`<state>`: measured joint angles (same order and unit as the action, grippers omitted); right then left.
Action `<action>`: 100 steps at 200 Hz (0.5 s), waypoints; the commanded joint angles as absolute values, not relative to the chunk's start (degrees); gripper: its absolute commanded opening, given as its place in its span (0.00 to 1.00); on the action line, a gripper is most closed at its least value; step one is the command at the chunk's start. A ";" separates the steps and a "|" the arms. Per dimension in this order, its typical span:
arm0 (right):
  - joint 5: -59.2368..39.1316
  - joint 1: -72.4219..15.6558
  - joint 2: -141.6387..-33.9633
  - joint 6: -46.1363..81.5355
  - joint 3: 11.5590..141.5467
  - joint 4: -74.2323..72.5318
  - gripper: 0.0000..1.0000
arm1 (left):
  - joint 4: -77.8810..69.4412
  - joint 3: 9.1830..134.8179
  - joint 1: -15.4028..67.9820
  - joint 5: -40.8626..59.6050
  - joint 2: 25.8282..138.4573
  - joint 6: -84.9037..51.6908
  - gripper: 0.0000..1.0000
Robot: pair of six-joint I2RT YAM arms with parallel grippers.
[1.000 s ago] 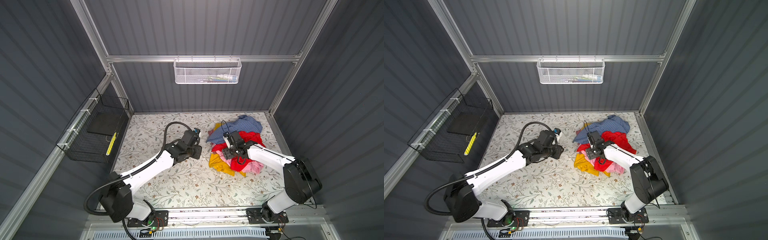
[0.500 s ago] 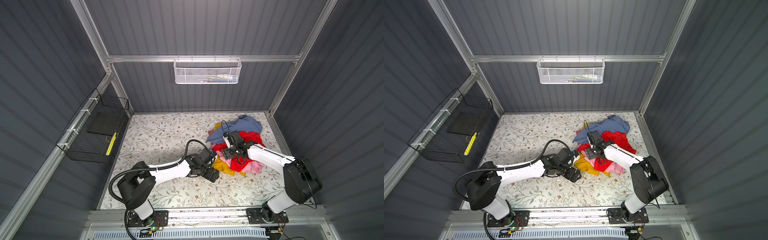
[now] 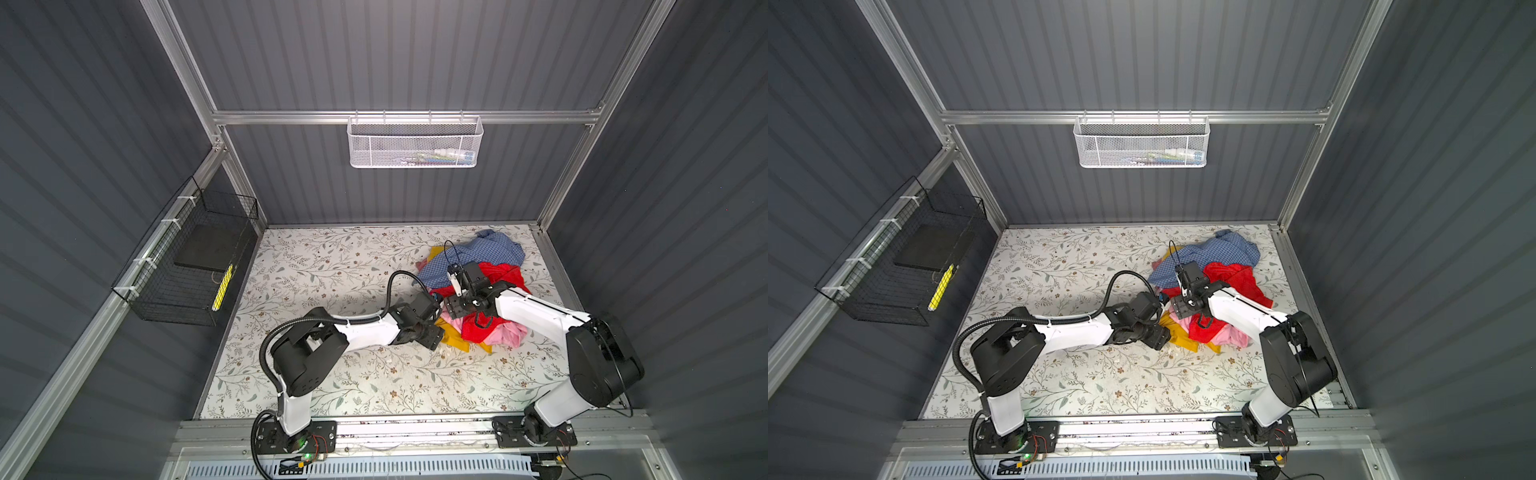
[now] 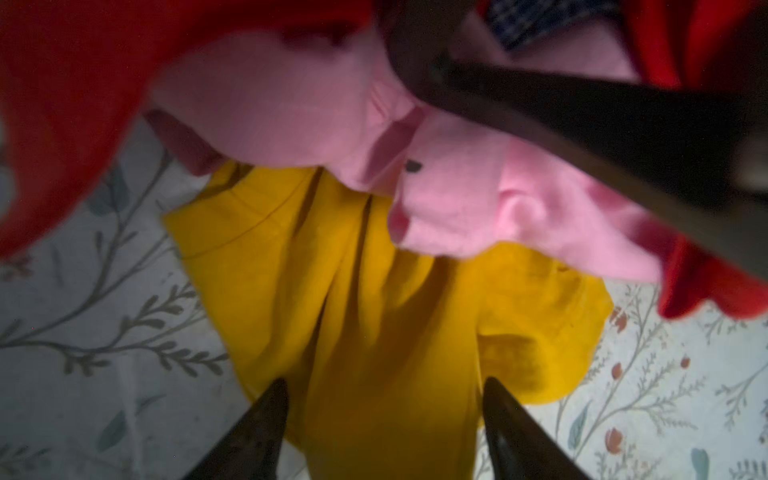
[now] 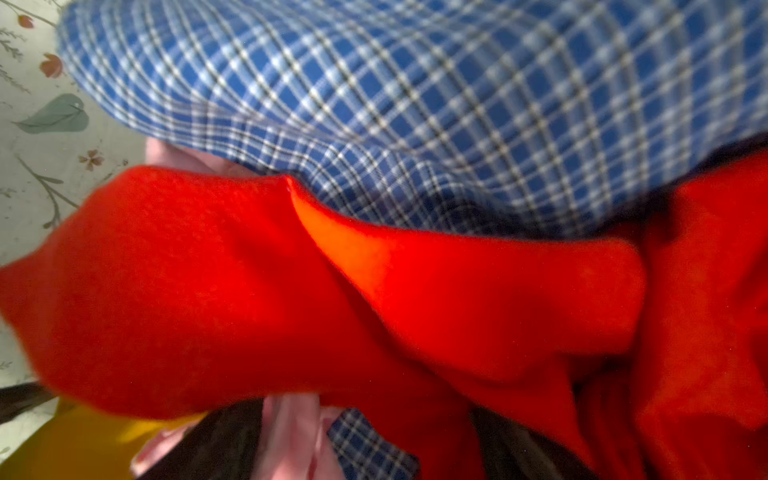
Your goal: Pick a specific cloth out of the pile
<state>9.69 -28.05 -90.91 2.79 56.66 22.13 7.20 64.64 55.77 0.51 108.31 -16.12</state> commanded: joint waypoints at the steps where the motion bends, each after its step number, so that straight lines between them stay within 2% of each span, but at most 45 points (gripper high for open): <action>1: 10.26 -27.86 -92.46 3.14 57.03 24.05 0.81 | 5.10 66.84 55.83 1.47 109.37 -14.03 0.46; 30: 9.65 -27.86 -92.86 2.78 57.21 24.26 0.86 | 5.01 65.41 55.86 0.51 107.06 -13.88 0.00; 65: 10.15 -27.77 -93.64 2.74 56.79 23.74 0.88 | 5.32 58.79 55.82 -6.75 96.11 -15.07 0.00; 100: 9.65 -27.55 -93.78 3.38 57.00 23.15 0.96 | 10.23 56.96 55.83 -10.58 87.12 -16.00 0.00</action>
